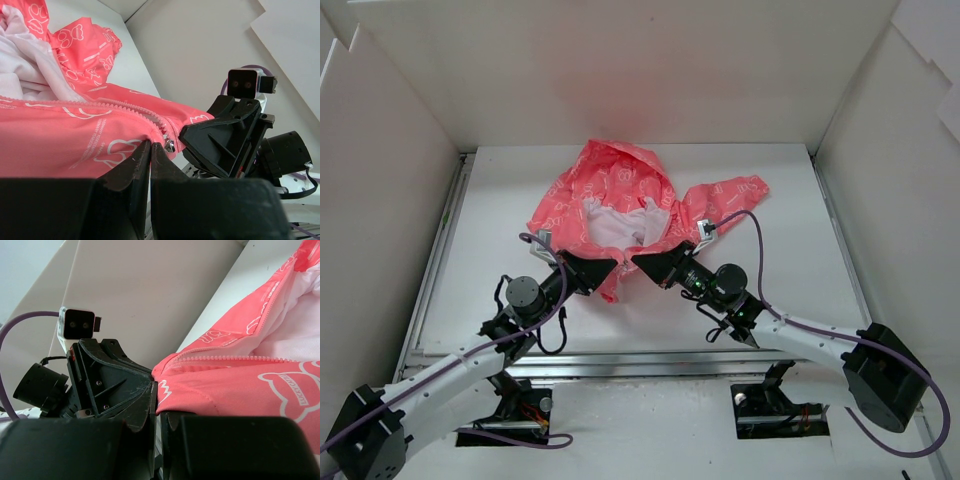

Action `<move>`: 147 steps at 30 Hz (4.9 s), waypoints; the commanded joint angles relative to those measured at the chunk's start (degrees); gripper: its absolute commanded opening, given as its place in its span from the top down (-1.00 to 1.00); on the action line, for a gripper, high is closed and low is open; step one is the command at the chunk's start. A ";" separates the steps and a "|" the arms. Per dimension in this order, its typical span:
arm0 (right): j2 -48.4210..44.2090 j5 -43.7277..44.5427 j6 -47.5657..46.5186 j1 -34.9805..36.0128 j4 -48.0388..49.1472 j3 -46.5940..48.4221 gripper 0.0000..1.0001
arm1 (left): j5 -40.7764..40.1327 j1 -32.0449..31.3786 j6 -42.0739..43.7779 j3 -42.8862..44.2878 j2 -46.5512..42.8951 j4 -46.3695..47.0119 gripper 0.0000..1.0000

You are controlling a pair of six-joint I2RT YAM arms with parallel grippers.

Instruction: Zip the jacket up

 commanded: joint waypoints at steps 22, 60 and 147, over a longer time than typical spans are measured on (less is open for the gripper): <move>2.51 -1.51 4.18 -1.52 15.22 2.09 1.00 | 7.37 0.29 -4.27 -3.06 0.15 19.78 1.00; -1.43 -17.42 20.62 -5.13 23.40 3.68 1.00 | 15.19 0.29 -6.47 -2.71 -4.06 17.15 1.00; -1.88 -29.11 33.81 -8.91 22.87 2.71 1.00 | 23.01 4.95 -2.78 -5.17 -5.47 29.45 1.00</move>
